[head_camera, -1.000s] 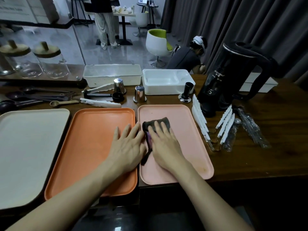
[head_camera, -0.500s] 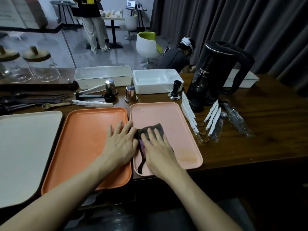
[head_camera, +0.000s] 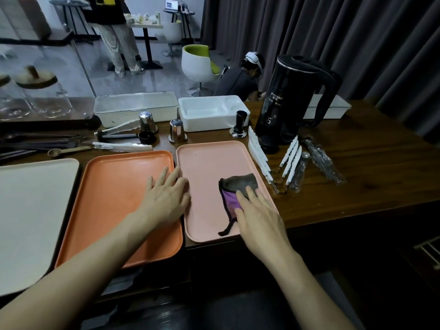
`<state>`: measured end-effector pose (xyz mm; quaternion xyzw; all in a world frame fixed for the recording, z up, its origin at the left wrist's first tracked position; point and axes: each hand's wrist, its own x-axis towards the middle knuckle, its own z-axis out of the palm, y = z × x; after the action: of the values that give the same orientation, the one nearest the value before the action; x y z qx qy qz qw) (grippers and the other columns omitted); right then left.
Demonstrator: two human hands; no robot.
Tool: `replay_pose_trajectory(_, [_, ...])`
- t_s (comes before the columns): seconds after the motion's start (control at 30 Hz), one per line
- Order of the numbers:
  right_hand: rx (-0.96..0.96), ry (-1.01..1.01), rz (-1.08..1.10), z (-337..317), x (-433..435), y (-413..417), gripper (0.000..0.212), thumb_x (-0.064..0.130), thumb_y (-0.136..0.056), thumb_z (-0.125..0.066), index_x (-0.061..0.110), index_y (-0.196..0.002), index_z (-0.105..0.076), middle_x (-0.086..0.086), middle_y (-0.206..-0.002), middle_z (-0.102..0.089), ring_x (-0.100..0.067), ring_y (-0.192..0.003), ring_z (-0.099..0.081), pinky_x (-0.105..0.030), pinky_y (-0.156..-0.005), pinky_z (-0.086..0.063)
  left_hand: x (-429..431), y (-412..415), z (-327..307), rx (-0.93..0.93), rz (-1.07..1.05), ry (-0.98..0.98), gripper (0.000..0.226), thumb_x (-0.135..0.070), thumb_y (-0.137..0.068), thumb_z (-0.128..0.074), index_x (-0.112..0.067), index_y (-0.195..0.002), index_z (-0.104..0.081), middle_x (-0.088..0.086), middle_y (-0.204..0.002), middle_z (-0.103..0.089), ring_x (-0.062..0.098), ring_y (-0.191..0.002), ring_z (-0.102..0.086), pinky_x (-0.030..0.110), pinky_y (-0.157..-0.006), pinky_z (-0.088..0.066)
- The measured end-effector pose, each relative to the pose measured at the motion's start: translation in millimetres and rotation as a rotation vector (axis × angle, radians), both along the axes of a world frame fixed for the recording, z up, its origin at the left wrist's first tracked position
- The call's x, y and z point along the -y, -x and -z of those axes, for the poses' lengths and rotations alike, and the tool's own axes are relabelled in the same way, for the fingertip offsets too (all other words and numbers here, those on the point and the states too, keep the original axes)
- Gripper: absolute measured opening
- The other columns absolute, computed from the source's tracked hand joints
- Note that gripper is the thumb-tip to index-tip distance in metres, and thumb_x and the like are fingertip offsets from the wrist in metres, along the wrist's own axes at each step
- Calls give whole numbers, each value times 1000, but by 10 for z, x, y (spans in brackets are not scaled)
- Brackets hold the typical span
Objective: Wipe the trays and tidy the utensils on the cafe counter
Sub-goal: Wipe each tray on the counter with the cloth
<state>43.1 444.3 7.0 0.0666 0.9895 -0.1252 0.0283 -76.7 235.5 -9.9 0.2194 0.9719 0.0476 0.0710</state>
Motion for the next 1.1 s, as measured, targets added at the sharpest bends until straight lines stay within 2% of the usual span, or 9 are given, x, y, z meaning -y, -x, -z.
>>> replay_pose_trajectory(0.1, [66, -65, 51, 48, 141, -195, 57, 39, -108, -33, 18, -159, -20, -10, -168, -12, -30, -155, -10, -42, -123, -19, 54, -7, -84, 101, 76, 84, 78, -66, -98, -39, -29, -162, -15, 1, -171, 9, 27, -156, 15, 59, -123, 3])
replay_pose_trajectory(0.2, [59, -45, 42, 102, 358, -185, 54, 39, -108, -30, 16, -157, -26, -12, -167, -13, -34, -154, -11, -46, -123, -16, 53, 4, -133, 123, 97, 142, 86, -74, -94, -37, -32, -163, -5, 0, -170, 14, 29, -155, 19, 60, -123, 6])
replay_pose_trajectory(0.33, [6, 7, -86, 136, 727, -252, 60, 41, -101, -20, 16, -143, -54, -12, -157, -41, -35, -145, -37, -48, -117, -33, 42, 3, -98, 118, 72, 141, 87, -76, -94, -33, -34, -163, -2, -2, -170, 16, 31, -155, 18, 60, -124, 4])
replay_pose_trajectory(0.43, [58, 25, -125, 75, 718, -322, 70, 49, -97, -6, 20, -154, -36, -9, -166, -21, -31, -154, -17, -45, -123, -18, 48, -5, -56, 139, 62, 129, 86, -75, -95, -30, -34, -163, 3, -3, -169, 19, 31, -155, 18, 61, -124, 2])
replay_pose_trajectory(0.57, [191, -10, 22, -39, 363, -336, 75, 64, -99, -13, 23, -161, -12, -10, -168, 7, -28, -155, 6, -43, -124, -2, 53, 15, -66, 180, 50, 127, 85, -73, -96, -34, -36, -162, 4, -4, -168, 22, 31, -155, 17, 60, -124, 1])
replay_pose_trajectory(0.67, [241, -29, 128, -134, 69, -257, 74, 63, -101, -17, 20, -161, -13, -13, -168, 3, -29, -155, 3, -44, -124, -14, 53, 26, -66, 212, 54, 122, 85, -73, -96, -34, -36, -162, 5, -3, -167, 24, 29, -155, 19, 60, -124, 4])
replay_pose_trajectory(0.73, [246, -31, 89, -202, 27, -243, 66, 58, -104, -17, 21, -159, -20, -13, -168, -1, -30, -155, 0, -45, -123, -19, 51, 34, -68, 215, 54, 118, 86, -74, -95, -34, -36, -162, 6, -3, -167, 25, 29, -155, 20, 61, -123, 5])
replay_pose_trajectory(1.0, [124, 37, -143, -33, 586, -295, 66, 60, -104, -19, 24, -159, -23, -5, -169, -3, -27, -155, -1, -45, -124, -9, 32, 7, -10, 172, 45, 106, 85, -74, -95, -33, -37, -162, 5, -5, -168, 23, 29, -155, 18, 61, -123, 2])
replay_pose_trajectory(1.1, [133, 20, -164, -51, 525, -329, 69, 65, -101, -21, 27, -158, -24, -2, -169, -3, -25, -156, -1, -44, -123, -16, 30, 1, -22, 192, 41, 106, 85, -74, -96, -32, -37, -162, 8, -6, -167, 26, 30, -155, 19, 60, -123, 3])
